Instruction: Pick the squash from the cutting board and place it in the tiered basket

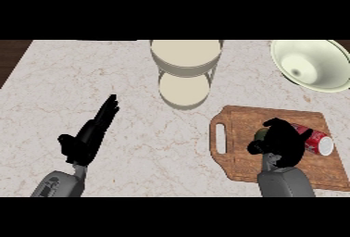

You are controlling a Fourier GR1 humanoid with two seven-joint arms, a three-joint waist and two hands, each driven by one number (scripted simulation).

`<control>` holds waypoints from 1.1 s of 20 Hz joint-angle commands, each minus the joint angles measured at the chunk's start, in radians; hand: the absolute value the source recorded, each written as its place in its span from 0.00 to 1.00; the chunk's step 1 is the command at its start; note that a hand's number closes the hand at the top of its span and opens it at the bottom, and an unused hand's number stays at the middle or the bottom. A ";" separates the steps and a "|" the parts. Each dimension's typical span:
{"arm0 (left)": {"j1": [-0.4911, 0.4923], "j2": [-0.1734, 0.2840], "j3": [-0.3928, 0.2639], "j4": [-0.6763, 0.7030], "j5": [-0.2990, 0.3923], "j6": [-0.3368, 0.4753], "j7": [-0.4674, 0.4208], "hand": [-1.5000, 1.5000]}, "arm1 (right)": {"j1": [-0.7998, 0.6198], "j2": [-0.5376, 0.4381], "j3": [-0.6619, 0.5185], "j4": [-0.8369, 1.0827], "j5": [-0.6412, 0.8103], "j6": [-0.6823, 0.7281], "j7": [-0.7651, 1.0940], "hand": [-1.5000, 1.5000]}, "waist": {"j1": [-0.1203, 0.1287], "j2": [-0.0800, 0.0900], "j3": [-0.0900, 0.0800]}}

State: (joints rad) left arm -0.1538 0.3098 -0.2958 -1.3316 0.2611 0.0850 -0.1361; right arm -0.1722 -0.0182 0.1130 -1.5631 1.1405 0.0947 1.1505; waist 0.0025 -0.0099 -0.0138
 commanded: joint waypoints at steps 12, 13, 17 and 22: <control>0.029 -0.010 0.033 -0.047 -0.020 -0.042 0.031 0.50 | -0.012 -0.223 -0.063 0.081 -0.157 0.105 -0.424 1.00 | 0.003 0.010 0.016; 0.036 -0.028 0.034 0.002 -0.037 -0.018 -0.008 0.50 | 0.037 -0.264 -0.019 0.038 -0.179 0.145 -0.520 1.00 | -0.015 0.009 0.015; 0.045 -0.023 0.043 -0.007 -0.036 -0.025 -0.004 0.50 | 0.036 -0.457 -0.114 0.073 -0.263 0.169 -0.791 1.00 | -0.008 0.010 0.015; 0.010 -0.023 0.057 -0.006 -0.046 -0.038 0.017 0.50 | -0.043 -0.447 -0.268 0.053 -0.409 0.126 -0.878 1.00 | -0.006 0.008 0.015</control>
State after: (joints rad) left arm -0.1342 0.2860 -0.2443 -1.3260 0.2243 0.0417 -0.1333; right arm -0.1720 -0.4502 -0.0539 -1.5038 0.8553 0.2211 0.3642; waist -0.0044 -0.0021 -0.0022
